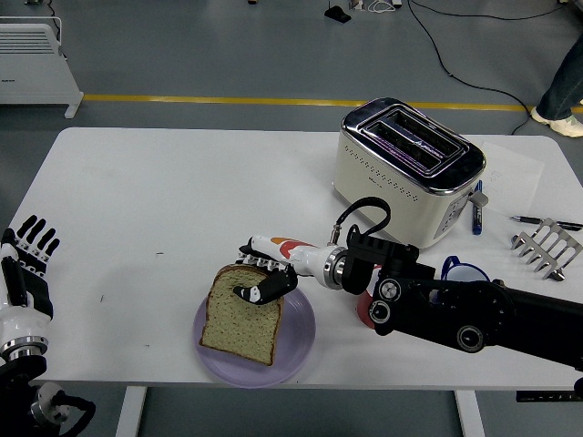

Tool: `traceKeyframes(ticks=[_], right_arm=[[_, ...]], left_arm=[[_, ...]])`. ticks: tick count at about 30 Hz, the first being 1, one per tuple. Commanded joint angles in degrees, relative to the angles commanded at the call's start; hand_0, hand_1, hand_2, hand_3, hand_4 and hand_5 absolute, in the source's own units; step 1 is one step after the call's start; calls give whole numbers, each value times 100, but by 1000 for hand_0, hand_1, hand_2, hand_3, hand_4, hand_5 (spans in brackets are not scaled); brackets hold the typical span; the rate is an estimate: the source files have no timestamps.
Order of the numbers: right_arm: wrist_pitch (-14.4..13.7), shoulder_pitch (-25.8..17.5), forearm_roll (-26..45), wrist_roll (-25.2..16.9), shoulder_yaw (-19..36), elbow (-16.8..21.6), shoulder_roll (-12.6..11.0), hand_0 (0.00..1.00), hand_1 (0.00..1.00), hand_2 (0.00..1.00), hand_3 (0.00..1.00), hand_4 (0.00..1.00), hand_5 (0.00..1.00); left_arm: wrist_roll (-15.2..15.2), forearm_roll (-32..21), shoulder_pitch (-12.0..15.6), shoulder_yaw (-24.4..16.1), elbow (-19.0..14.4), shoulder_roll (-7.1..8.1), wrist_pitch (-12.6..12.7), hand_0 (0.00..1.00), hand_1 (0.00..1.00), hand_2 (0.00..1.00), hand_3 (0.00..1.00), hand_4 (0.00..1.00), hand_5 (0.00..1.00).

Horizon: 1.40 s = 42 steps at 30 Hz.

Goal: Push plate across desktop,pick up the break from the machine,place the break in the plate

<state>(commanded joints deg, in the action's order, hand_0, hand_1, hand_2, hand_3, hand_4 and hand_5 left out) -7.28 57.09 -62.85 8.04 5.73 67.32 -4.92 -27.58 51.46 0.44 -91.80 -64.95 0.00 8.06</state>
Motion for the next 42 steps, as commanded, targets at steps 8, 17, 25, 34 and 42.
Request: traceKeyframes(ticks=[8,17,25,34,42], right_arm=[[53,-59,-157,-91,-121,-392,175,370,389,443,491,362,218],[170,-89,-430,-57,-111,-817,489,395,426,475,504,402,244],[280,-93,-821,57,-115,-1013,492,594,658,659,705,626,345],[154,-153,-927,14,-199,-1205,492,631,687,695,738,637,346],[129,-133,-1047,-49,-164,-1280,492,721,745,765,818,652,336]], left_arm=[[-6,-1,6,19,-3,0,5,769,765,809,754,528,998],[-4,-5,-16,37,12,0,11,770,765,809,753,525,998],[-7,-7,-35,-10,4,0,18,770,765,808,753,523,998],[-12,-8,-41,-30,1,0,20,770,765,808,752,520,998],[-15,-8,-55,-35,2,0,21,770,763,808,751,517,998]])
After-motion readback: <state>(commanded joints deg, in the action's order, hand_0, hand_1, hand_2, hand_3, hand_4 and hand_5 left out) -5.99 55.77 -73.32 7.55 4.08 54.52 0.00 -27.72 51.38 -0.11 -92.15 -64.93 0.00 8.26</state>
